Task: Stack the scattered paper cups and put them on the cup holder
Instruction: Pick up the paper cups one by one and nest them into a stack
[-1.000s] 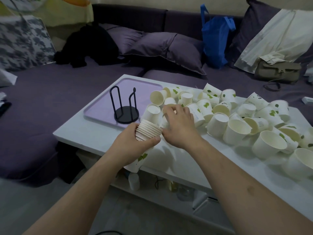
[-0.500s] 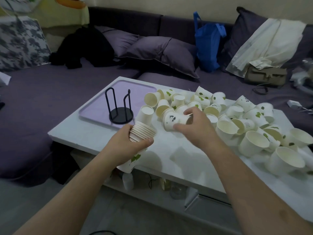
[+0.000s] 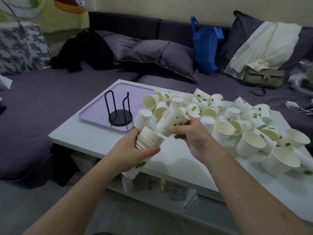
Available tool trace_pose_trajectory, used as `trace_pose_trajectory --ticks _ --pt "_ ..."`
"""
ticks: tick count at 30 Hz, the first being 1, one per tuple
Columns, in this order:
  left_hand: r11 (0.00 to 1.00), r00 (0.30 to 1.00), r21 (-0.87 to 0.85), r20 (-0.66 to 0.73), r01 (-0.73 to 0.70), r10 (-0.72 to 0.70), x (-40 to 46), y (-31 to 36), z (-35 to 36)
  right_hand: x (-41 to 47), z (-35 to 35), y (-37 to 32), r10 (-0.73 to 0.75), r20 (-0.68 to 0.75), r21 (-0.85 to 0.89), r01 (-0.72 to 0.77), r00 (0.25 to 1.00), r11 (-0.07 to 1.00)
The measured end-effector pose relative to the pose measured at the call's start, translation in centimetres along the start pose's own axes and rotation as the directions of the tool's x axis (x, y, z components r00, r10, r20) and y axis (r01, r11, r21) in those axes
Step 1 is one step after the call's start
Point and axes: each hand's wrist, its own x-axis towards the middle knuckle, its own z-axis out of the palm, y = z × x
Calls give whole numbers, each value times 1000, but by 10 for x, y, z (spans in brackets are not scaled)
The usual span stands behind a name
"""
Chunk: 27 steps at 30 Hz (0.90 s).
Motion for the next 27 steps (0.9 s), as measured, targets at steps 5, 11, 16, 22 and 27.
trace_pose_trajectory --ticks 5,11,16,22,27 --pt "999 1000 21 5 -24 24 1 3 3 -1 16 7 27 52 -26 -25 998 999" --pt "1000 1000 6 -25 -5 6 3 2 1 -5 25 1 -19 102 -147 34 995 989" --pt "1000 999 16 -48 21 -20 5 -6 -3 -10 43 3 55 312 -330 54 949 942" --pt "996 990 -11 -113 90 -90 10 -17 -15 3 54 4 -11 197 -387 88 980 918" --pt "985 968 -59 -182 163 -172 16 -25 -32 43 66 9 -203 140 -713 241 969 658"
